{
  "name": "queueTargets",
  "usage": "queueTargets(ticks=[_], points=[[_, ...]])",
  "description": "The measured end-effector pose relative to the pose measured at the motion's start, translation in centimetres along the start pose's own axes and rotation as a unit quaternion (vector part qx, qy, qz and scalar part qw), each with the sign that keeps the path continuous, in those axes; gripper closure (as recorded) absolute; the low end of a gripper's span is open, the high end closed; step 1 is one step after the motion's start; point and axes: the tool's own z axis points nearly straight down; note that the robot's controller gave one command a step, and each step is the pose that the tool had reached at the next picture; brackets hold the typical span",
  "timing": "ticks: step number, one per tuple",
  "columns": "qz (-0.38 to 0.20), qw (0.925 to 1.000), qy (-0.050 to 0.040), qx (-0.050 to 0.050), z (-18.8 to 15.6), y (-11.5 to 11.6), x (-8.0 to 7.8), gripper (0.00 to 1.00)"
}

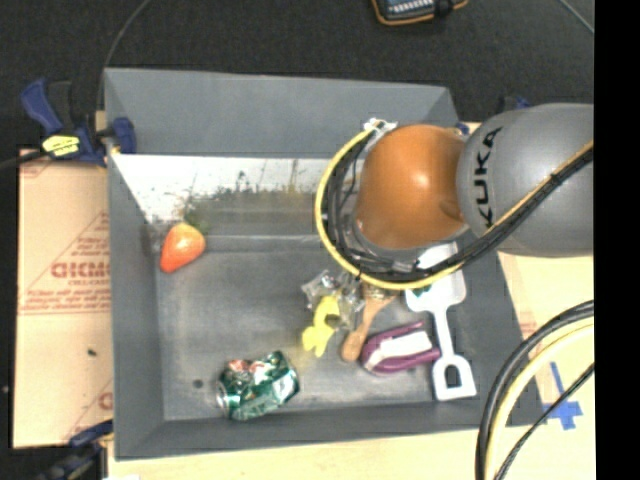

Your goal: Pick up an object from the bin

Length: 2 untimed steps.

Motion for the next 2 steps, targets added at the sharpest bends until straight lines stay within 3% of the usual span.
queueTargets(ticks=[2], points=[[0.001,1.0,-0.0023,0.002,-4.6,-0.1,-0.1,1.0]])
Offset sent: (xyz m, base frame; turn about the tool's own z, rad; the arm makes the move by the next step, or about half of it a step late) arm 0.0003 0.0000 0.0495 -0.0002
